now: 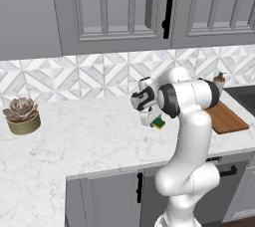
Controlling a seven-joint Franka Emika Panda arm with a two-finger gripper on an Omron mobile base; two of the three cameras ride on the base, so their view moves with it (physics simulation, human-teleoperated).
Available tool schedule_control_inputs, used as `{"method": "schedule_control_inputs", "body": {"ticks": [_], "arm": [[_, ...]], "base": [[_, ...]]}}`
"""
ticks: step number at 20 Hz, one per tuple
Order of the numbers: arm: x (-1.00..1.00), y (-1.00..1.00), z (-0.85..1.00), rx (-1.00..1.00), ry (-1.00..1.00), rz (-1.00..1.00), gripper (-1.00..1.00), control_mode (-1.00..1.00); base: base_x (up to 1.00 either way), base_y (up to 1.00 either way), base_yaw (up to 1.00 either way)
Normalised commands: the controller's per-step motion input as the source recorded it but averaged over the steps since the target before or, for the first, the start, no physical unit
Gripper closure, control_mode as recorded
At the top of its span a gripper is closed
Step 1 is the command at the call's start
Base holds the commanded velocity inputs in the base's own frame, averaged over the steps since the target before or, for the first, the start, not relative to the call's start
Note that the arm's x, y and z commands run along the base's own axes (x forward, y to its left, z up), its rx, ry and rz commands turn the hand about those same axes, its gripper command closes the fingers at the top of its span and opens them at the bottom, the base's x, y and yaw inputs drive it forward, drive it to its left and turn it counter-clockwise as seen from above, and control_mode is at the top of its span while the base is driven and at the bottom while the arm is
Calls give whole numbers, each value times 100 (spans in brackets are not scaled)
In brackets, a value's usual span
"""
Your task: Pick up the sponge from the counter and clean the cutting board by briefly scrubbing or pressing down on the cutting board. Once finished, release the sponge.
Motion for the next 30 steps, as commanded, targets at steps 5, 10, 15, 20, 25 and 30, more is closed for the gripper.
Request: {"method": "schedule_control_inputs", "body": {"ticks": [5, 10, 15, 20, 25, 30], "arm": [[0, 0, 5, 0, 0, 11, -100, -100], [-1, 0, 23, 2, -4, 11, -100, -100], [-6, 0, 43, 2, -7, 12, -100, -100], [-33, 0, 32, 2, -13, 12, -100, -100], [-57, 0, 45, 3, -21, 13, -100, -100], [-70, 0, 48, 3, -22, 13, -100, -100]], "base": [[0, 0, 0], [0, 0, 0], [0, 0, 0], [0, 0, 0], [0, 0, 0], [0, 0, 0]]}}
